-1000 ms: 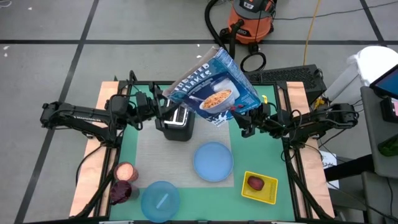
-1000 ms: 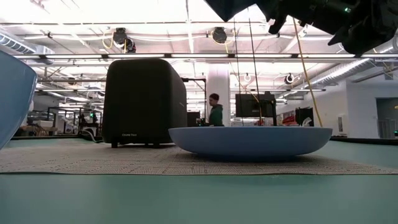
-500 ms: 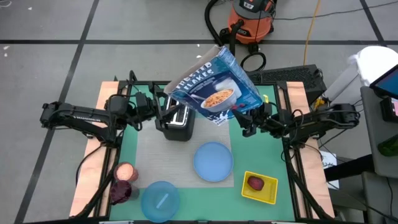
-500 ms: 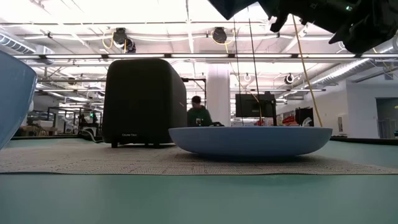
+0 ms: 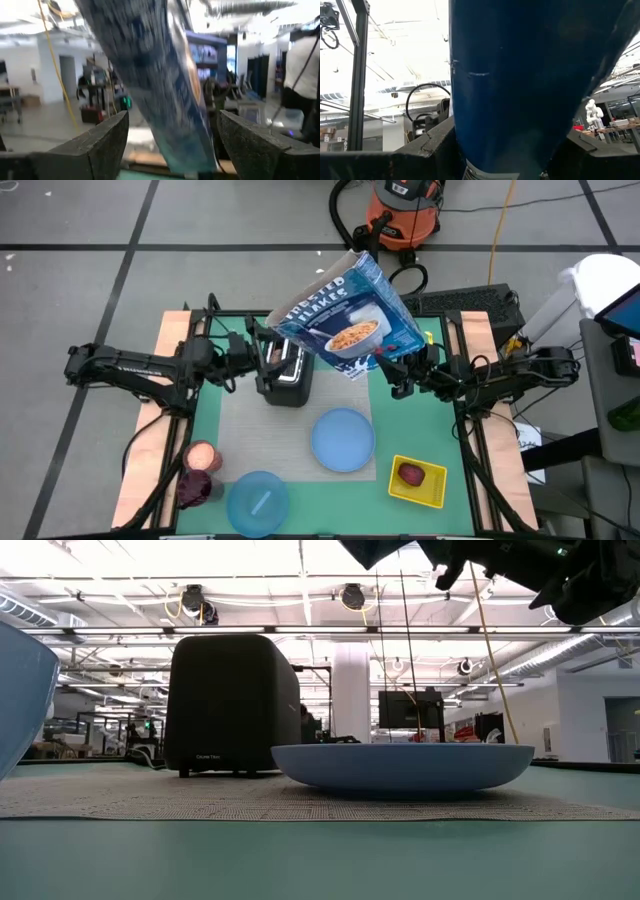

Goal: Arrange a breakfast setting
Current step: Pour the cereal into the blue bowl

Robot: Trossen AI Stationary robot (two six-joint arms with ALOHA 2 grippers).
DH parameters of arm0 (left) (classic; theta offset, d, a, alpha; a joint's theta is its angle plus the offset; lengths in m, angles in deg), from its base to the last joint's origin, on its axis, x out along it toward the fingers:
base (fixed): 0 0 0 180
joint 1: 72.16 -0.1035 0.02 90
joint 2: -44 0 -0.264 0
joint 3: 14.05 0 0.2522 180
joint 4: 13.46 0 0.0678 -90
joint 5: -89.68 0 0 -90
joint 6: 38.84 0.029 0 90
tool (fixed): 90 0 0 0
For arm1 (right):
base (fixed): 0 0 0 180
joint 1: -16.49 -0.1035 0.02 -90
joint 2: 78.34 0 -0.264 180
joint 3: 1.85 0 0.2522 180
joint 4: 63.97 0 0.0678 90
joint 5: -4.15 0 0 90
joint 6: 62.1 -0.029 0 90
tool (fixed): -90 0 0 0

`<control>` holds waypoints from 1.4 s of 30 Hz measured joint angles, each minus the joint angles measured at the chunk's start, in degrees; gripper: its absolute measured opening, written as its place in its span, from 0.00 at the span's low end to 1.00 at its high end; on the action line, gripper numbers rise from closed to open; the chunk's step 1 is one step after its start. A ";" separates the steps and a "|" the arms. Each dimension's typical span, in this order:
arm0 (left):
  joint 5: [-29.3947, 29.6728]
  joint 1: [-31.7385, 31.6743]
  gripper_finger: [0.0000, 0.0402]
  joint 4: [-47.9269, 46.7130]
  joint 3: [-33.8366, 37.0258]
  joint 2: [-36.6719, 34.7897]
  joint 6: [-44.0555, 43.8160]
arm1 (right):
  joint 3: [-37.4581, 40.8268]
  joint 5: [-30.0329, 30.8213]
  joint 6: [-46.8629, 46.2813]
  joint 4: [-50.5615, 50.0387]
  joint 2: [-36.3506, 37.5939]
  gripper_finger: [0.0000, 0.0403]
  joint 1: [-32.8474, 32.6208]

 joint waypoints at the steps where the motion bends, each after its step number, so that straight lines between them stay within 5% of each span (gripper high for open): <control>1: 0.00 0.00 0.77 -1.45 0.00 0.00 -0.73 | 0.00 -0.06 0.00 0.00 0.00 0.55 0.00; 11: -2.82 1.33 0.77 -19.90 0.02 -2.53 -10.05 | -0.02 -0.24 -0.02 0.02 0.00 0.55 0.00; 23: -13.95 7.20 0.77 -33.10 0.02 -3.25 -36.08 | -0.02 -0.26 -0.15 0.02 0.00 0.55 -0.02; 42: -11.41 25.69 0.77 -51.28 0.00 7.39 -41.48 | -0.07 -0.28 -0.26 0.04 0.00 0.55 -0.02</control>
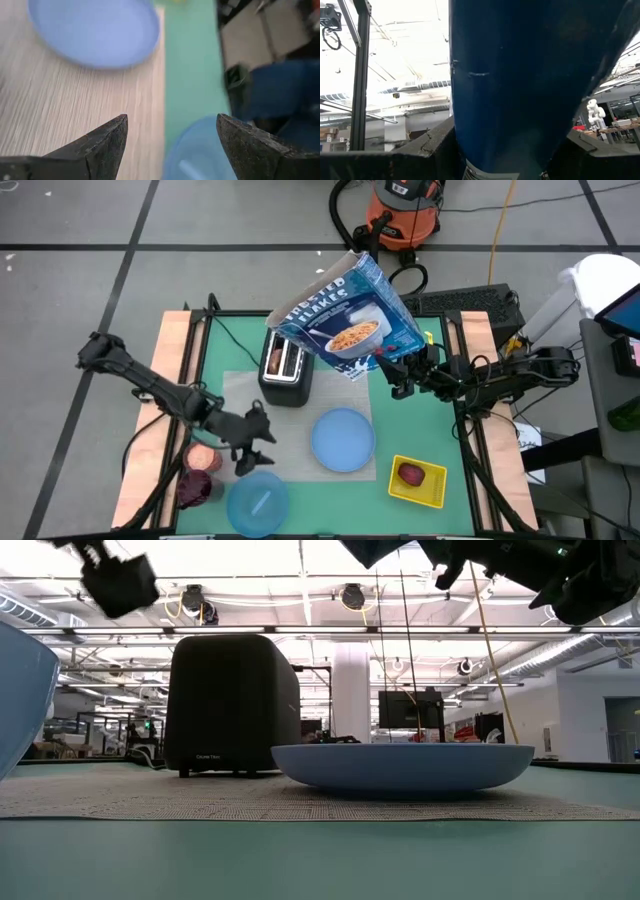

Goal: Arrange a breakfast setting
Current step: Pour the cereal into the blue bowl

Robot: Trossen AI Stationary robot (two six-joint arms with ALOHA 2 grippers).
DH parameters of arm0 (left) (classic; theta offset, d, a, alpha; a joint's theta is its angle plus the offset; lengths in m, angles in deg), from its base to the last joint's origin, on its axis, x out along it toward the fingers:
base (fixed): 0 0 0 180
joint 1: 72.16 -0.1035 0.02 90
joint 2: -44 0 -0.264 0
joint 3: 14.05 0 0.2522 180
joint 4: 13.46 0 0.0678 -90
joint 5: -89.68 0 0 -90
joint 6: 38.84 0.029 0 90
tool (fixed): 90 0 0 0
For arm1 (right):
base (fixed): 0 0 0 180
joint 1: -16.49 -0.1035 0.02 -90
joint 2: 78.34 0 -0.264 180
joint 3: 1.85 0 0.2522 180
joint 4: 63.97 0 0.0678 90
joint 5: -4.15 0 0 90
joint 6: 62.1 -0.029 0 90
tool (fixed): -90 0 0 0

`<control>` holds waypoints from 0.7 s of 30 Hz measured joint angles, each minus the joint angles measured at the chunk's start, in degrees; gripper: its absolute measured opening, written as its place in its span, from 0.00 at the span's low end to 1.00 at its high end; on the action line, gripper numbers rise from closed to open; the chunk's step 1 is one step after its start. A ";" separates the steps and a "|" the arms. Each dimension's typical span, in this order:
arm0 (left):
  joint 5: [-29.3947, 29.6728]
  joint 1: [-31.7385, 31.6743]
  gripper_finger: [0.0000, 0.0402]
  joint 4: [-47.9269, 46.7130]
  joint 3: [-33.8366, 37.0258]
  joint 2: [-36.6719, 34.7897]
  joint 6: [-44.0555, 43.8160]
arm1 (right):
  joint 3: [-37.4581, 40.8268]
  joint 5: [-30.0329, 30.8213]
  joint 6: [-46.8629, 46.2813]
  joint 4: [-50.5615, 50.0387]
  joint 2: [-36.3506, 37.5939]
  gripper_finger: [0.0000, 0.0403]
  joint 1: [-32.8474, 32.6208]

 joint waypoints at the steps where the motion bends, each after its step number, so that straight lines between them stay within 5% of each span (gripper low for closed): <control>1: 0.00 0.41 0.77 -1.12 0.00 0.89 0.10 | 0.00 -0.02 0.00 0.00 0.00 0.55 0.00; 21: -2.18 4.58 0.76 -3.61 0.00 15.58 0.72 | 0.00 -0.04 0.00 0.00 0.00 0.55 -0.02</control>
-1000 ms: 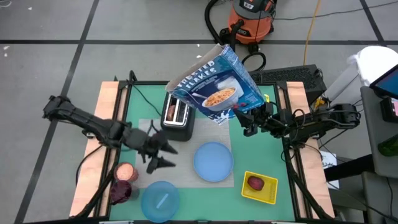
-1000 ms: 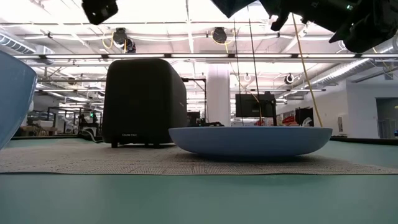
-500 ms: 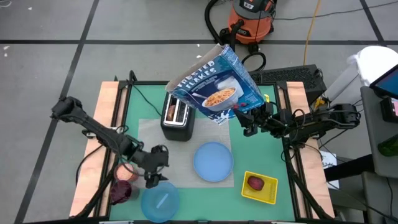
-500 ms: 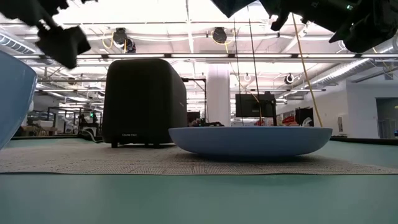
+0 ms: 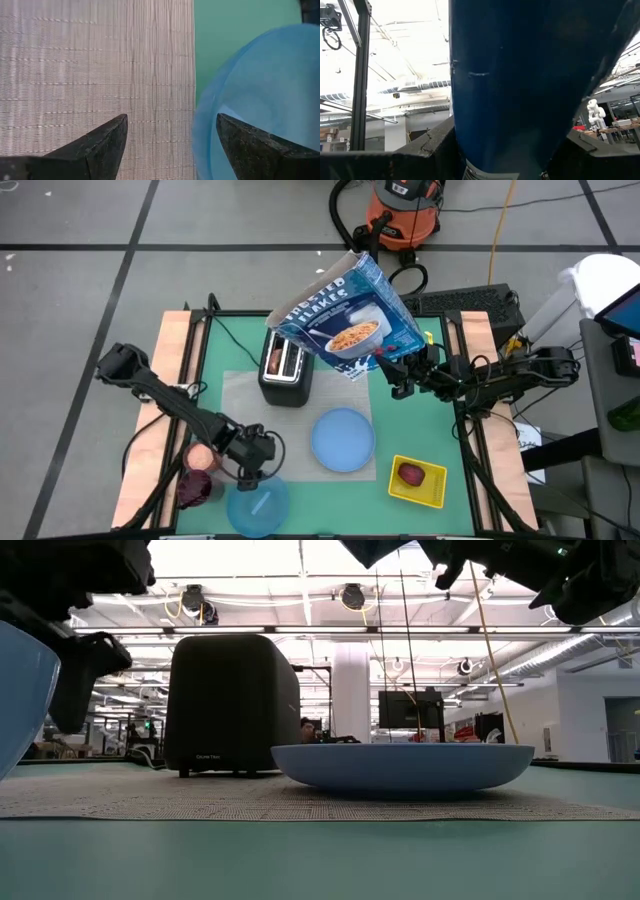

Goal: Arrange a breakfast setting
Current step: Pour the cereal into the blue bowl

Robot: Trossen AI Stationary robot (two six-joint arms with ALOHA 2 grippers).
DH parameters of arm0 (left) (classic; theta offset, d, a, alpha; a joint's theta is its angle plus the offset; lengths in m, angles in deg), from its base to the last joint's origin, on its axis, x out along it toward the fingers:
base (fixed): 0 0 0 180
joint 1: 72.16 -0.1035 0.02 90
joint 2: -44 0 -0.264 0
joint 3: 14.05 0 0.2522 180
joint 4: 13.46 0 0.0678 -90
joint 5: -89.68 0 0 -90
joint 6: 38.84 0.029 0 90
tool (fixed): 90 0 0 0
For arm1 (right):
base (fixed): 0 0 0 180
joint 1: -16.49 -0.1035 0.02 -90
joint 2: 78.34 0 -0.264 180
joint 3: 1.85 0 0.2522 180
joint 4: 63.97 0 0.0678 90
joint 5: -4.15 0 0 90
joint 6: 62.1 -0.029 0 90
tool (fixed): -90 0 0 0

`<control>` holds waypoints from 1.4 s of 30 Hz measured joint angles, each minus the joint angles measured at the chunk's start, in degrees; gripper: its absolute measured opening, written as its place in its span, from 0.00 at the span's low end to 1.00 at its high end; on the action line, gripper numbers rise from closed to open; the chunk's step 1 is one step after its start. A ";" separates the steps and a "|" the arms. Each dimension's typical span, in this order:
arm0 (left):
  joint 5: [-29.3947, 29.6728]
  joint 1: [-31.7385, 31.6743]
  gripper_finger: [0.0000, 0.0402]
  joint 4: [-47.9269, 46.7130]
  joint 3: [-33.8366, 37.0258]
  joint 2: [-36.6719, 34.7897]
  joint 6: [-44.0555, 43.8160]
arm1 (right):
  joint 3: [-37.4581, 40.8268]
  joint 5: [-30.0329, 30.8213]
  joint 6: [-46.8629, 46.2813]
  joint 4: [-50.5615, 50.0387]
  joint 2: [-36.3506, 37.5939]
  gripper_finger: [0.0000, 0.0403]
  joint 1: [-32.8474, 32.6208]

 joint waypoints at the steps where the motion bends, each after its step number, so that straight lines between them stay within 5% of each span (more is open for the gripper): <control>1: -0.10 0.00 0.75 0.00 0.00 0.32 0.09 | 0.00 0.02 0.00 0.00 0.00 0.55 0.00; 25: -0.50 -2.32 0.11 0.10 0.00 0.26 -3.09 | 0.00 0.02 -0.02 0.00 0.00 0.55 0.00; 36: -0.59 -9.19 0.03 -4.50 0.02 -5.22 -3.03 | 0.00 0.01 -0.02 0.02 0.02 0.55 0.00; 42: 4.68 -13.75 0.02 -12.31 0.02 -8.86 -1.78 | 0.00 -0.11 -0.02 0.02 0.02 0.55 0.00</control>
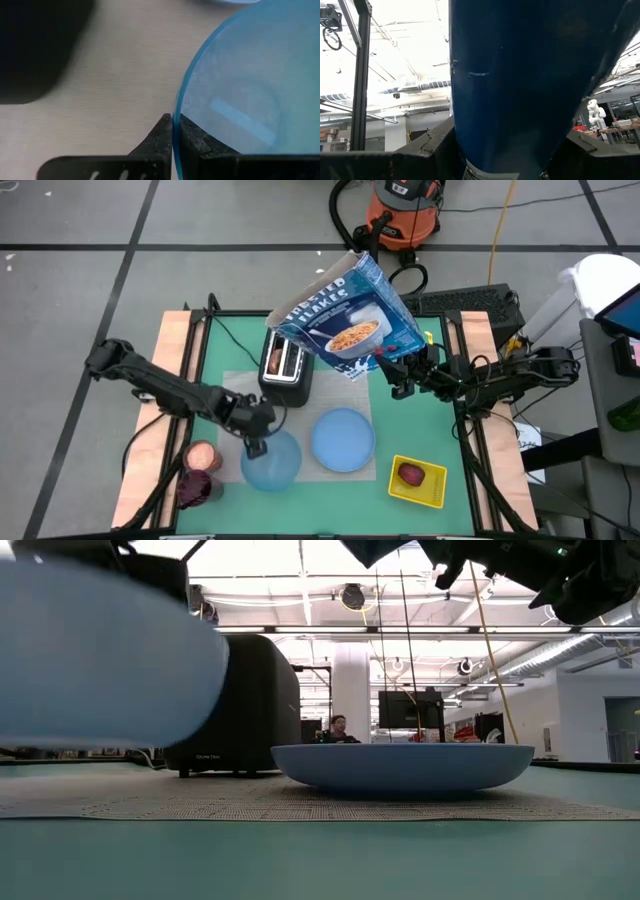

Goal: Arrange a breakfast setting
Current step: Pour the cereal into the blue bowl

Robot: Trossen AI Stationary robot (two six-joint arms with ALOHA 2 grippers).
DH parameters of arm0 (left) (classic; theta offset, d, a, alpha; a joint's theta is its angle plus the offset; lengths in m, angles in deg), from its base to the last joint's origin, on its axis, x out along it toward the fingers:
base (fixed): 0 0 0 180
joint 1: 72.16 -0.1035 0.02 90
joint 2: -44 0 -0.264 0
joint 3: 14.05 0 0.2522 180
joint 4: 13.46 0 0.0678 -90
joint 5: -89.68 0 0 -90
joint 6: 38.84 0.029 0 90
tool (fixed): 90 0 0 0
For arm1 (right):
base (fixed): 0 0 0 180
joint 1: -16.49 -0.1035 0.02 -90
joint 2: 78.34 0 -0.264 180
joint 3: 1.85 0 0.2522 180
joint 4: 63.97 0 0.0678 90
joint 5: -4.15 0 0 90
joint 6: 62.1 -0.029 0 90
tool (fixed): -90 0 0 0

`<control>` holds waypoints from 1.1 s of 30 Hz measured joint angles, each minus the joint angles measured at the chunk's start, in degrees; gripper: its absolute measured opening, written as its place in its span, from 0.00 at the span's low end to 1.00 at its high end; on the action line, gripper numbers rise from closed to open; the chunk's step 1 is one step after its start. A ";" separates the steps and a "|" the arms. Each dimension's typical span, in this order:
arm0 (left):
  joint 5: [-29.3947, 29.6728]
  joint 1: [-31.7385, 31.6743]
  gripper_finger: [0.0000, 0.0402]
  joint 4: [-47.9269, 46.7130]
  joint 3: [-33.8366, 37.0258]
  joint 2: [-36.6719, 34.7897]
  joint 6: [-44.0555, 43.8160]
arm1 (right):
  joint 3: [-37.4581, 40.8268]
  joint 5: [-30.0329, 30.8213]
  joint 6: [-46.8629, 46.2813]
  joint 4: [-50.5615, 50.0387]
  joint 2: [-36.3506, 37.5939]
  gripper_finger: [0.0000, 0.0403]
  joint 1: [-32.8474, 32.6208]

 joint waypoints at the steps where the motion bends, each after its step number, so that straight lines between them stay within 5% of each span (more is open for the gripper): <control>1: 0.83 -0.66 0.02 -0.90 0.00 -0.03 0.34 | 0.00 -0.02 0.00 -0.02 0.00 0.55 0.00; 19: 4.19 -6.66 0.08 -6.93 0.00 -0.21 2.94 | 0.00 -0.07 -0.46 0.00 0.00 0.55 0.00; 29: 2.78 -7.45 0.37 -6.84 0.00 -0.21 2.50 | 0.00 -0.07 -0.44 0.00 0.00 0.55 0.00; 33: -0.75 -7.48 0.41 -6.91 0.00 -0.57 3.10 | 0.00 -0.09 -0.45 -0.02 0.00 0.55 0.00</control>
